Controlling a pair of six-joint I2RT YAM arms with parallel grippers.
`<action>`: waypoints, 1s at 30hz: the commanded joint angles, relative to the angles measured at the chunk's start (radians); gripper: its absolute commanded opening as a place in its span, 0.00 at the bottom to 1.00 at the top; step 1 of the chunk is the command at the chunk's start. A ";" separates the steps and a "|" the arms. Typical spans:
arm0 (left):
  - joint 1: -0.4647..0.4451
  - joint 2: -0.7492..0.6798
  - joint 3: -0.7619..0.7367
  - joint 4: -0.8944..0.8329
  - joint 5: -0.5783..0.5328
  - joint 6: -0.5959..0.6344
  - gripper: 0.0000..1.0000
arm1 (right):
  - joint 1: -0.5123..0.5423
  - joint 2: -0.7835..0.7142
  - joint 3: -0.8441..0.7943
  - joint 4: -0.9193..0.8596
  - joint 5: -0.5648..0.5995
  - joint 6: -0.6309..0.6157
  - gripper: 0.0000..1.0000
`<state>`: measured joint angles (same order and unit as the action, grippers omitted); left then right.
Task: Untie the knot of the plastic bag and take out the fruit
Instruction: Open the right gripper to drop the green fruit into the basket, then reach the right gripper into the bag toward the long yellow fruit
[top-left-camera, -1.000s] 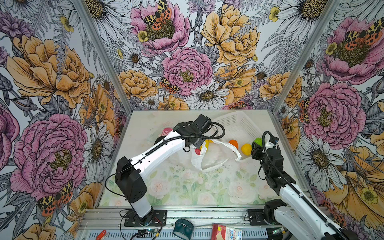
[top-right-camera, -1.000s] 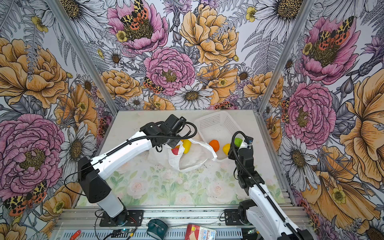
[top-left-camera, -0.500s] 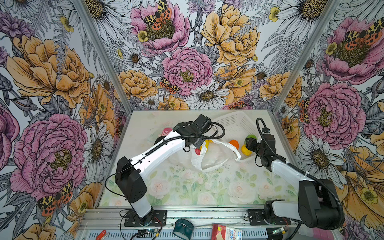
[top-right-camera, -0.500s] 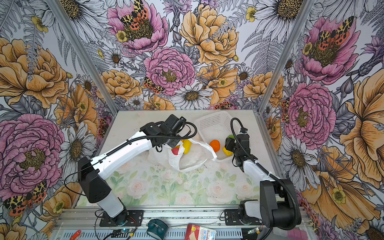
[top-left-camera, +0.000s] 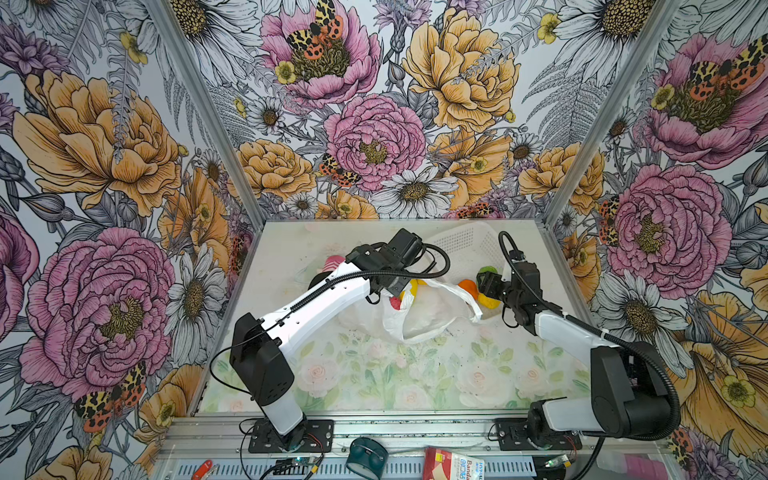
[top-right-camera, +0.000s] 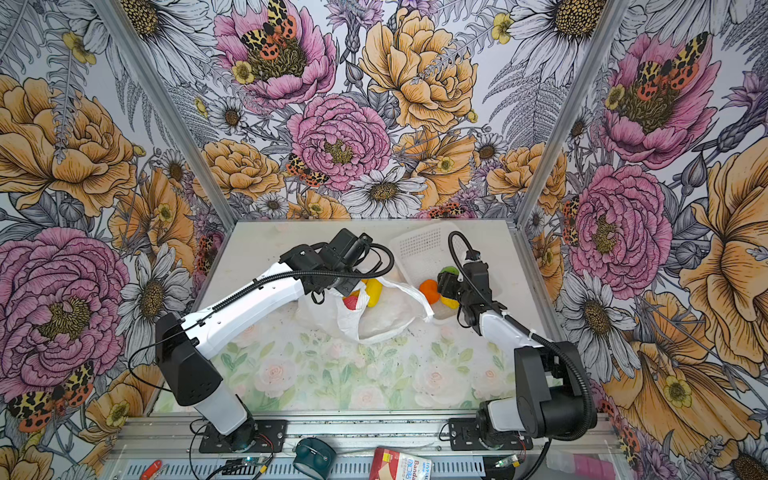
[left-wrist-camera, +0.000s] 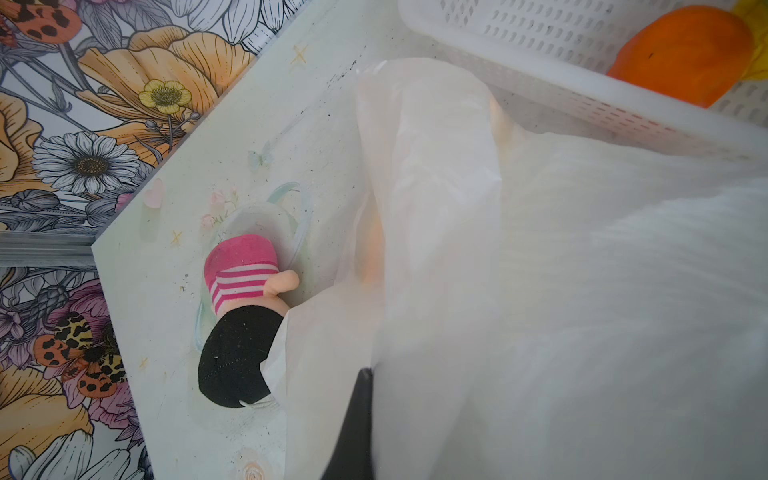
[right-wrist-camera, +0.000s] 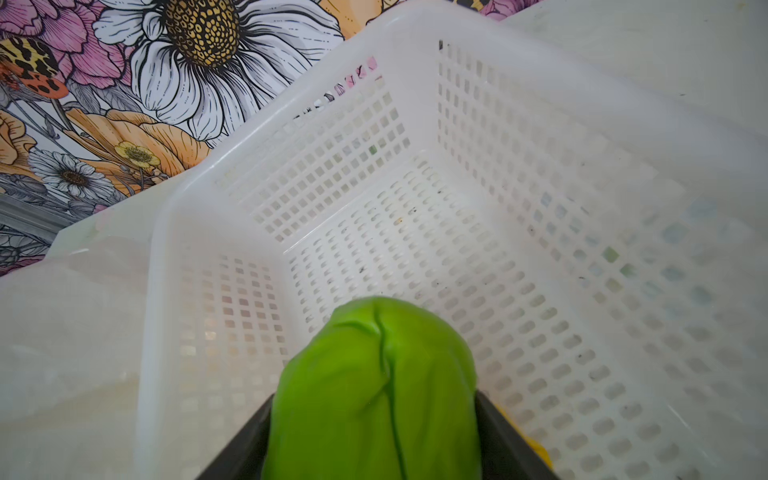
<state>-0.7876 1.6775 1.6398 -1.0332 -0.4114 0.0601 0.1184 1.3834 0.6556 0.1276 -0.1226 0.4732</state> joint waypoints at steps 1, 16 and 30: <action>0.000 0.014 -0.006 -0.005 -0.016 0.013 0.00 | 0.004 -0.055 -0.045 -0.008 -0.001 -0.016 0.80; 0.000 0.010 -0.007 -0.007 -0.017 0.014 0.00 | 0.009 -0.320 -0.203 0.104 -0.022 -0.019 0.83; 0.001 0.007 -0.005 -0.008 -0.016 0.014 0.00 | 0.261 -0.967 -0.354 0.104 -0.210 -0.150 0.63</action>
<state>-0.7876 1.6779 1.6398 -1.0363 -0.4114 0.0601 0.3378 0.4412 0.3073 0.2459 -0.2722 0.3824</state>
